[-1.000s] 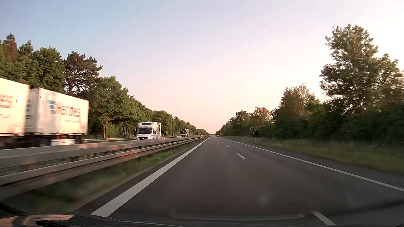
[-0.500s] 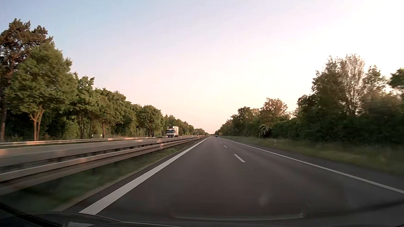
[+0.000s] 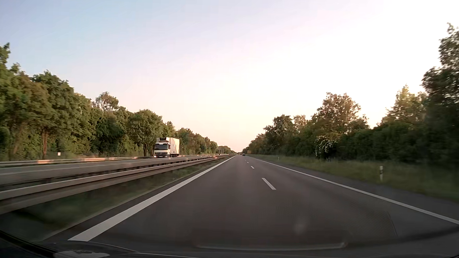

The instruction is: Follow the waypoints while adhering to traffic rules and regulations

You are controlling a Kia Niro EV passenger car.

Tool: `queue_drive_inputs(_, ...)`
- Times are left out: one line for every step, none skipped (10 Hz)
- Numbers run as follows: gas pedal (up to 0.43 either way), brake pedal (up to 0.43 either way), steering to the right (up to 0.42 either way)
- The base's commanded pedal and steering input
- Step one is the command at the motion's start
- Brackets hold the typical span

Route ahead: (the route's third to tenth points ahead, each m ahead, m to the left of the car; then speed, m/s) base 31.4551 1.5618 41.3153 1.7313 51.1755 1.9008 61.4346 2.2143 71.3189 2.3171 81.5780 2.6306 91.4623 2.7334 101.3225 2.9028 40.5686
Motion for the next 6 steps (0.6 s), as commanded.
queue_drive_inputs(0.449, 0.018, 0.002)
queue_drive_inputs(0.449, 0.018, 0.002)
queue_drive_inputs(0.449, 0.012, 0.002)
queue_drive_inputs(0.449, 0.018, 0.002)
queue_drive_inputs(0.461, 0.018, 0.001)
queue_drive_inputs(0.461, 0.012, 0.001)
